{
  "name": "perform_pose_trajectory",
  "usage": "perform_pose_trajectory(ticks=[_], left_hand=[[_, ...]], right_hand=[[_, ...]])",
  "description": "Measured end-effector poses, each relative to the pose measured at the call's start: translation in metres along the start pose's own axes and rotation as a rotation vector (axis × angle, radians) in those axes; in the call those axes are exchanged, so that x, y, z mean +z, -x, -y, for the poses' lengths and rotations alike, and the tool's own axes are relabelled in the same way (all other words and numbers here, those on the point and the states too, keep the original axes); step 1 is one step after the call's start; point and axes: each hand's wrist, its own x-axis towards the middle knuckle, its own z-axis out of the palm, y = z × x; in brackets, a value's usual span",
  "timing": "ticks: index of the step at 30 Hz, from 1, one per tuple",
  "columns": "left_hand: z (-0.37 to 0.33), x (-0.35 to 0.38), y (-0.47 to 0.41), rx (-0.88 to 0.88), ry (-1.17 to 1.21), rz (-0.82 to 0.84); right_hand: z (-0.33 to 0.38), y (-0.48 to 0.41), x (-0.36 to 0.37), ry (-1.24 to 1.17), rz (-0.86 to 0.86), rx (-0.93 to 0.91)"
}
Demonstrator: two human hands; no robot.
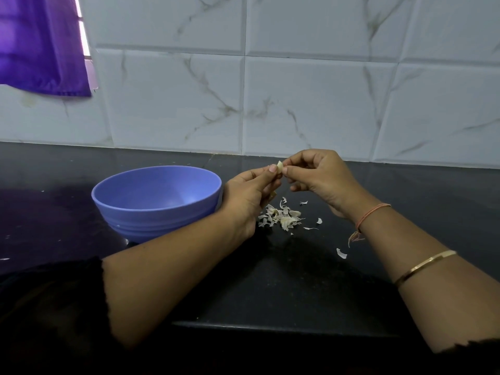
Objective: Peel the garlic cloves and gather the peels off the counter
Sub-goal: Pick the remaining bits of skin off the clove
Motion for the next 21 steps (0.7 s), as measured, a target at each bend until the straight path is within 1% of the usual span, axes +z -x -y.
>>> perform_pose_trajectory(ticks=[9, 14, 21], left_hand=[[-0.0005, 0.002, 0.0033, 0.011, -0.037, 0.013], [-0.0004, 0.0022, 0.0025, 0.037, -0.061, -0.032], [0.0012, 0.0021, 0.002, 0.048, -0.076, -0.047]], right_hand=[[0.0044, 0.002, 0.0027, 0.018, -0.053, 0.009], [0.0044, 0.0018, 0.0043, 0.021, -0.042, 0.018], [0.0048, 0.0019, 0.0047, 0.022, -0.037, 0.03]])
